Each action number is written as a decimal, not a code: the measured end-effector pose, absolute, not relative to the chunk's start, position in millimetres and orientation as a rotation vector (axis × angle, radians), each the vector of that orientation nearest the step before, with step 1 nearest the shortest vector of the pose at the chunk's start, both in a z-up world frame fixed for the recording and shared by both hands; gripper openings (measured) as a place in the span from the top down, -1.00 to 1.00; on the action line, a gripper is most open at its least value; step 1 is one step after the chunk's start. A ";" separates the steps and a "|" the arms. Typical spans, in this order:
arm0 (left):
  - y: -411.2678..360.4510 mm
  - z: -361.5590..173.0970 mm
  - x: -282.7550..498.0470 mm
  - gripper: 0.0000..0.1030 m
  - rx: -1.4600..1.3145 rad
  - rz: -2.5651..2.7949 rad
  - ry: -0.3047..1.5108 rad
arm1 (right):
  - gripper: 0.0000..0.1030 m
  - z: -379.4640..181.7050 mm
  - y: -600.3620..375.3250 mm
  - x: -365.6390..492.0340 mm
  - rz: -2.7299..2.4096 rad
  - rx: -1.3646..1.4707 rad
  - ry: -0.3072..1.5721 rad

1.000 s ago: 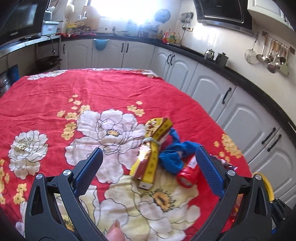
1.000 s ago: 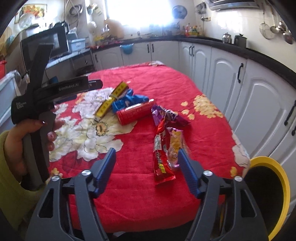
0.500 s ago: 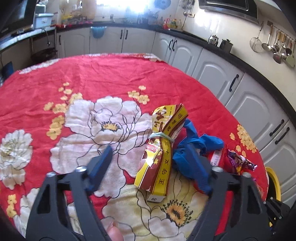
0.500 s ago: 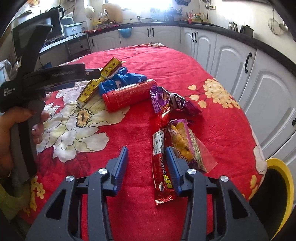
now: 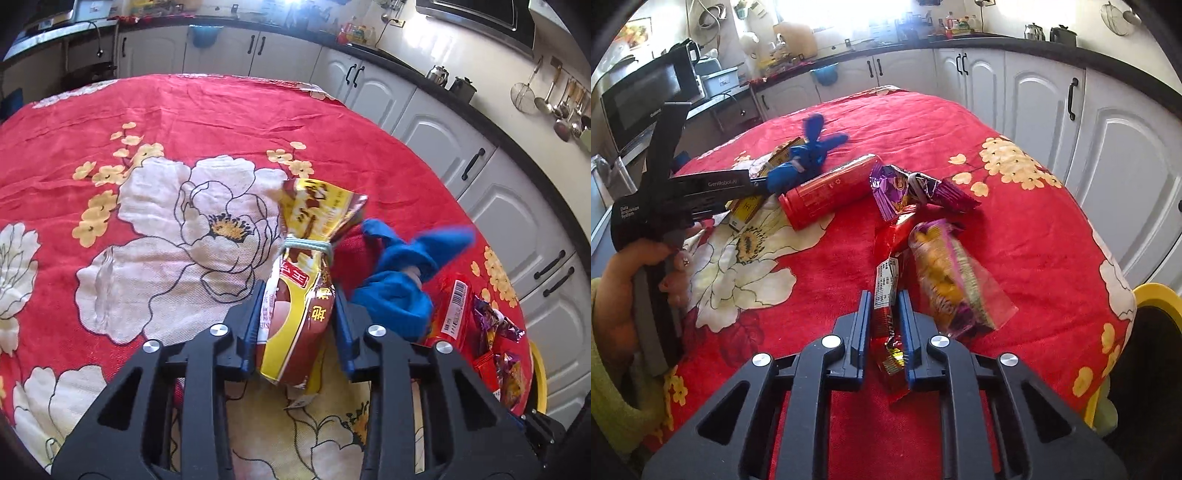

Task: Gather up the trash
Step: 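Carry the candy bag and red wrapper over the yellow bin with both grippers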

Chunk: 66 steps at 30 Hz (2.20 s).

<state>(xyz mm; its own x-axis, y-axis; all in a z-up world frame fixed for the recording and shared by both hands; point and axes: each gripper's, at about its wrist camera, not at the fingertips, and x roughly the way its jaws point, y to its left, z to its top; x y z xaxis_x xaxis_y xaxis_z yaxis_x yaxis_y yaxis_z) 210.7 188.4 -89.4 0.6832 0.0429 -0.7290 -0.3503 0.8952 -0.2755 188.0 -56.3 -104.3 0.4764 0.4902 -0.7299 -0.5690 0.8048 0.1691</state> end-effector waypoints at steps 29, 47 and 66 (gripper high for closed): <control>146.5 -23.8 157.5 0.53 -0.375 0.135 0.623 | 0.79 -63.6 -97.5 133.6 0.710 -0.034 0.764; 58.0 8.3 148.9 0.53 -0.297 -0.079 0.583 | 0.79 -37.2 -202.7 138.2 0.518 0.067 0.681; -32.5 7.3 149.8 0.53 -0.197 -0.257 0.613 | 0.79 -40.4 -301.0 144.4 0.304 0.149 0.641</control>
<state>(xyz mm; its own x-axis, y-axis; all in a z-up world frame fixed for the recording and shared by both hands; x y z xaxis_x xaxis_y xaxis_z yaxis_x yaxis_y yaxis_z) 149.8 -32.5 7.3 0.7879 -0.2953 -0.5404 0.1793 0.9495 -0.2574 144.4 -301.0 -40.4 0.7589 0.3239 -0.5649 -0.2327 0.9451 0.2293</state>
